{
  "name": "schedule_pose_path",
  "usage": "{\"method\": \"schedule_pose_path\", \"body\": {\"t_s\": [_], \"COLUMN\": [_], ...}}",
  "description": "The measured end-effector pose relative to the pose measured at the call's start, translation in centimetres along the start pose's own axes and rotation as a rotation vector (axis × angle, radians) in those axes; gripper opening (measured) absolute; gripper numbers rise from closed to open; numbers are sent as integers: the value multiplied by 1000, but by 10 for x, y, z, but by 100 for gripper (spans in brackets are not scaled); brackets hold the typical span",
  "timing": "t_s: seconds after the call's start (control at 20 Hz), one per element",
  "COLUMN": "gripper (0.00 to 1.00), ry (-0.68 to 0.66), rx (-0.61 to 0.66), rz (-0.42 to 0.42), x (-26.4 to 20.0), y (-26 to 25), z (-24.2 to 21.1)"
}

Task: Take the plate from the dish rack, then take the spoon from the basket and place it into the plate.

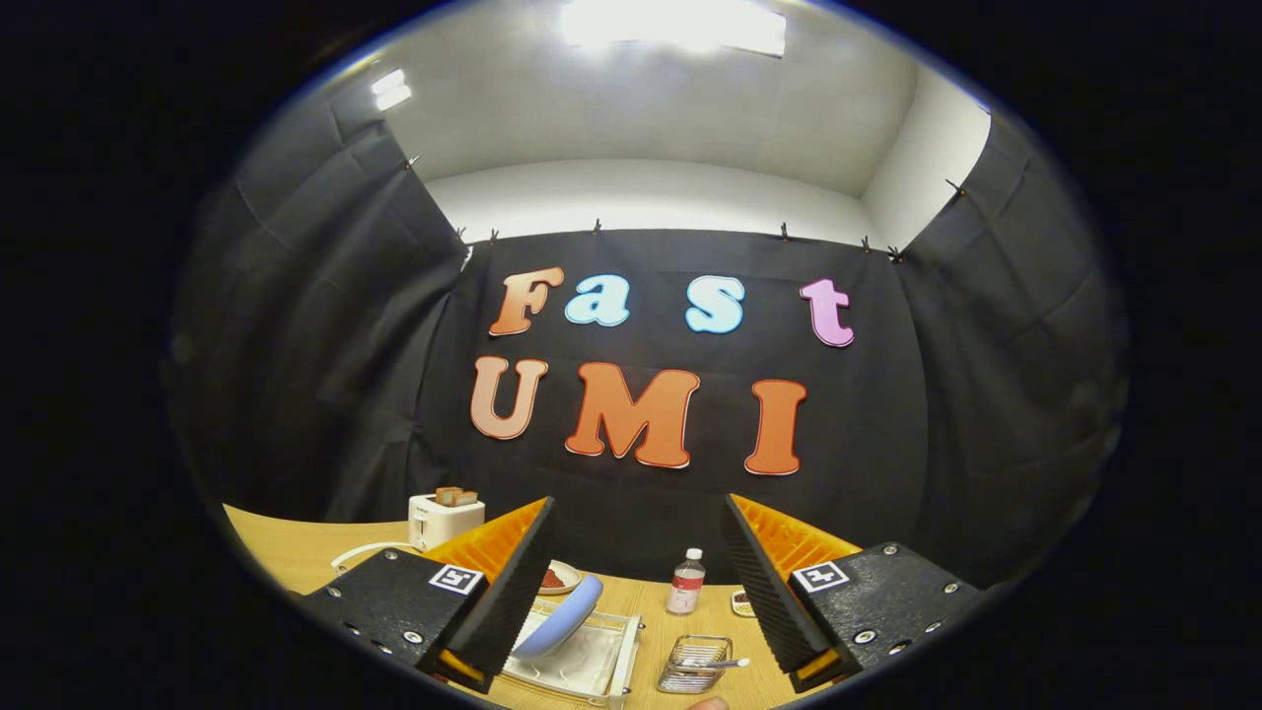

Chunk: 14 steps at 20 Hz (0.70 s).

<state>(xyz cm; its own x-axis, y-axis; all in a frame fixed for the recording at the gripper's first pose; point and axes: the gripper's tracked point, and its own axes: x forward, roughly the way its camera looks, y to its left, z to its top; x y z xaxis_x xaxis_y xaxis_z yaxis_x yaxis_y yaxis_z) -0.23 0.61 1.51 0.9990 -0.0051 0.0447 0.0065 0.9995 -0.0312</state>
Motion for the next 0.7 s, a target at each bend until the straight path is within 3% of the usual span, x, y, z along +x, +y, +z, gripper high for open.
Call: {"method": "schedule_pose_path", "body": {"t_s": [0.7], "gripper": [98], "ry": [24], "rx": [18], "rz": [-3], "x": [5], "y": [3], "z": [-13]}}
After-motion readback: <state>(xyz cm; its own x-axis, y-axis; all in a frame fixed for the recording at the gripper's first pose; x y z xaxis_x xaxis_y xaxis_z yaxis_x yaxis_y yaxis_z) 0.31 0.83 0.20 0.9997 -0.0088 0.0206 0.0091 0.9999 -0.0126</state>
